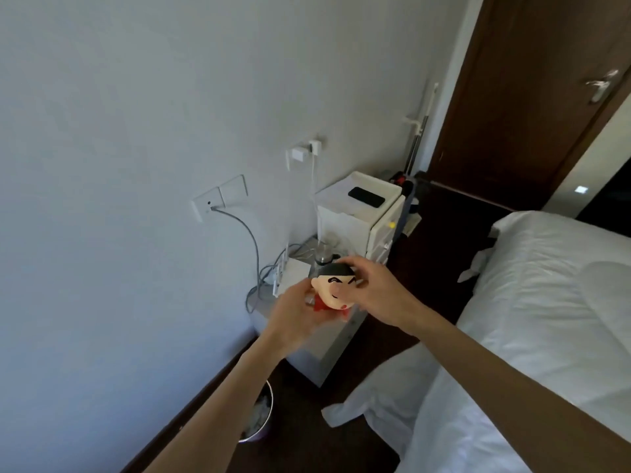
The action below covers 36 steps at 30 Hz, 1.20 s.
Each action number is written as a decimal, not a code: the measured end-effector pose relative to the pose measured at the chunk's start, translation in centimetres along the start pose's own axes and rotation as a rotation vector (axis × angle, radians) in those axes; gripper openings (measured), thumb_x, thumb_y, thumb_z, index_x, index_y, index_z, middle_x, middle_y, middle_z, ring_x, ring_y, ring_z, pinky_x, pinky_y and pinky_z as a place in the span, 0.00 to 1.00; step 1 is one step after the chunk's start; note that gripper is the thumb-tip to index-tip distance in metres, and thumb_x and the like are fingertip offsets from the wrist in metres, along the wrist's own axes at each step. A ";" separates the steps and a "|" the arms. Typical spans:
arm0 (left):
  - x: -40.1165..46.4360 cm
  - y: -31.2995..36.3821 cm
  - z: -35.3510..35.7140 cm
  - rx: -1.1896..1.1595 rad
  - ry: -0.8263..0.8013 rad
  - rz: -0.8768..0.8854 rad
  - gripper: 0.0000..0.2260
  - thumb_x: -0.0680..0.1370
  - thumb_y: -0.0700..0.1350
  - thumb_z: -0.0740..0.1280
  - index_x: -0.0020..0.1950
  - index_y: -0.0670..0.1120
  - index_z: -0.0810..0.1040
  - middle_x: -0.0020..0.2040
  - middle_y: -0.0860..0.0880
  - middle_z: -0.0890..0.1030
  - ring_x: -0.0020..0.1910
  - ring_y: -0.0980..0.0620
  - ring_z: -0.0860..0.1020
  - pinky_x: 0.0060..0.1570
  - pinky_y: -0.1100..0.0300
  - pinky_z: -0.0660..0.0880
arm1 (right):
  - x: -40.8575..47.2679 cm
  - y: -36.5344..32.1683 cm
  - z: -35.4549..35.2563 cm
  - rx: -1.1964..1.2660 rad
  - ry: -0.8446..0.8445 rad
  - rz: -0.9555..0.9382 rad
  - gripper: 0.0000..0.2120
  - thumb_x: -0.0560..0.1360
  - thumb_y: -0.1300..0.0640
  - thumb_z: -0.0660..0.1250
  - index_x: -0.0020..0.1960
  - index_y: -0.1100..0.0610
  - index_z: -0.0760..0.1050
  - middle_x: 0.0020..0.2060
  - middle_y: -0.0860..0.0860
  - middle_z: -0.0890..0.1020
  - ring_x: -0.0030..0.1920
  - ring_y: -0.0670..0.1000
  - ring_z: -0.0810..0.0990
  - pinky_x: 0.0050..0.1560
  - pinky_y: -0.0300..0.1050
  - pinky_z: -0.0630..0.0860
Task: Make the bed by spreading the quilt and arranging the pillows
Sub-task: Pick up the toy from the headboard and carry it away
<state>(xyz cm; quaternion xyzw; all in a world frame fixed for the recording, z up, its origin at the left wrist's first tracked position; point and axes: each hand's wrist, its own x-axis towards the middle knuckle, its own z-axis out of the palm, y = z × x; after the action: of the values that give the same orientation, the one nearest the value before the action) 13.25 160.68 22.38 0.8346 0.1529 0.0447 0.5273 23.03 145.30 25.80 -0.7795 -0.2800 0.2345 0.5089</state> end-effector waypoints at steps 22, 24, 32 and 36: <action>46.0 -1.4 1.9 0.043 -0.094 -0.049 0.20 0.69 0.47 0.77 0.58 0.53 0.73 0.47 0.56 0.79 0.48 0.57 0.79 0.49 0.59 0.76 | 41.1 8.4 -17.6 -0.316 -0.110 0.065 0.30 0.74 0.61 0.75 0.73 0.52 0.69 0.66 0.48 0.73 0.67 0.45 0.71 0.64 0.40 0.70; 50.8 -2.5 3.3 0.046 -0.053 -0.095 0.22 0.69 0.45 0.77 0.59 0.52 0.73 0.47 0.56 0.80 0.50 0.56 0.78 0.48 0.59 0.75 | 46.4 11.1 -19.5 -0.348 -0.170 0.065 0.31 0.73 0.61 0.75 0.73 0.52 0.69 0.67 0.50 0.72 0.67 0.47 0.71 0.66 0.42 0.70; 65.3 -8.2 8.9 0.054 0.032 -0.333 0.28 0.67 0.49 0.78 0.64 0.51 0.73 0.57 0.51 0.77 0.55 0.51 0.76 0.54 0.58 0.69 | 61.2 21.8 -22.8 -0.457 -0.332 0.036 0.32 0.71 0.61 0.77 0.72 0.56 0.70 0.65 0.56 0.73 0.65 0.53 0.75 0.68 0.45 0.71; 68.6 -11.8 11.3 0.085 0.076 -0.420 0.27 0.67 0.52 0.78 0.63 0.50 0.75 0.58 0.47 0.73 0.54 0.47 0.75 0.55 0.57 0.70 | 64.8 26.6 -21.7 -0.502 -0.386 0.020 0.30 0.71 0.64 0.74 0.70 0.55 0.71 0.65 0.56 0.71 0.63 0.55 0.76 0.68 0.50 0.73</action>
<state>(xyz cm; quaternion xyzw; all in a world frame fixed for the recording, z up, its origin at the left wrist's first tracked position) 78.63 176.33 0.92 0.8037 0.3450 -0.0413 0.4831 89.92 166.02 4.05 -0.8246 -0.4129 0.3067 0.2356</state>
